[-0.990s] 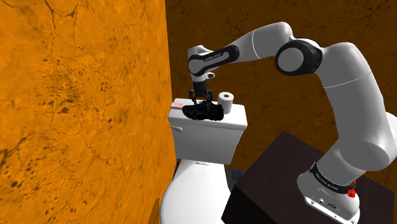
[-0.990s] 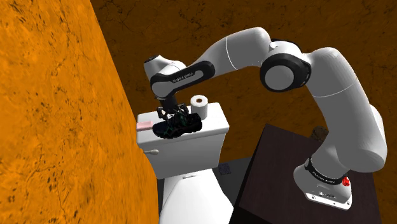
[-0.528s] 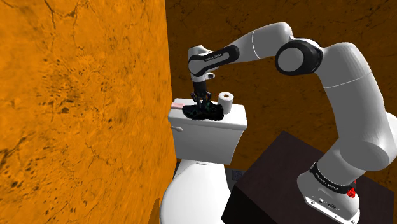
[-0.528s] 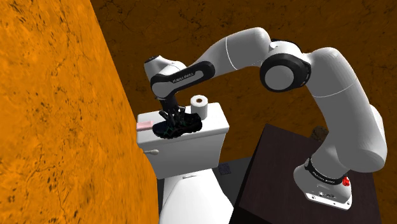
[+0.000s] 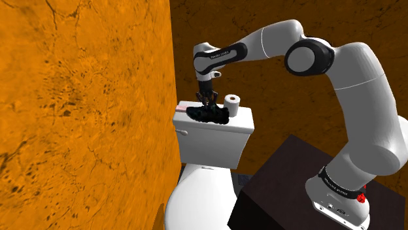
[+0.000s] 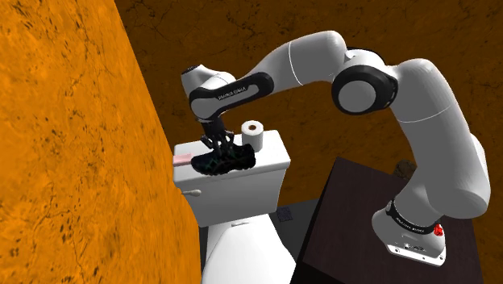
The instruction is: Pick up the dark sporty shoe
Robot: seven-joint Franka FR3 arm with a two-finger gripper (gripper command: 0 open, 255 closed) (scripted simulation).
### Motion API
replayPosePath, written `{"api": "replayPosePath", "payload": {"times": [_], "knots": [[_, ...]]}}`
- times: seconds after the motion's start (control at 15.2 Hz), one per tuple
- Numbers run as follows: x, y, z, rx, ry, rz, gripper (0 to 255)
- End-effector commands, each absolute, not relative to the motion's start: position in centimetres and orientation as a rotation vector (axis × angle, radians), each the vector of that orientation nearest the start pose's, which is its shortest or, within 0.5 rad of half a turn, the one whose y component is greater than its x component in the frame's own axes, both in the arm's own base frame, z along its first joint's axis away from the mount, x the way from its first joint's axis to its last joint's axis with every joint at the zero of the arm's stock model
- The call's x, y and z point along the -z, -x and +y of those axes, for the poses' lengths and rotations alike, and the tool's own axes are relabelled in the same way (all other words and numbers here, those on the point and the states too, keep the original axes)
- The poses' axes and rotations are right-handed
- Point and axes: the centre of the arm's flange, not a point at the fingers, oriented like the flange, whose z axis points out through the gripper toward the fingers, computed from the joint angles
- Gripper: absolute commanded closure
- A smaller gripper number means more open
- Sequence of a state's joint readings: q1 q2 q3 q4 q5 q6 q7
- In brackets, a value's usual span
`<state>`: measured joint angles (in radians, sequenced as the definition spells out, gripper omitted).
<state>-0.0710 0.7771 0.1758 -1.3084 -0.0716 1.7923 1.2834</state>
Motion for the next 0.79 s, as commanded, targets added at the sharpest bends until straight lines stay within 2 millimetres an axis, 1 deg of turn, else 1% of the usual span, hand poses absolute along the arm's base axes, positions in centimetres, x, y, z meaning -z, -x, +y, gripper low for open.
{"api": "replayPosePath", "payload": {"times": [0.0,0.59,0.73], "knots": [[-27.2,-70.8,4.2,-0.416,2.693,1.813,255],[-32.0,-70.8,4.2,-0.416,2.693,1.813,255],[-32.1,-70.8,4.2,-0.416,2.693,1.813,255]]}}
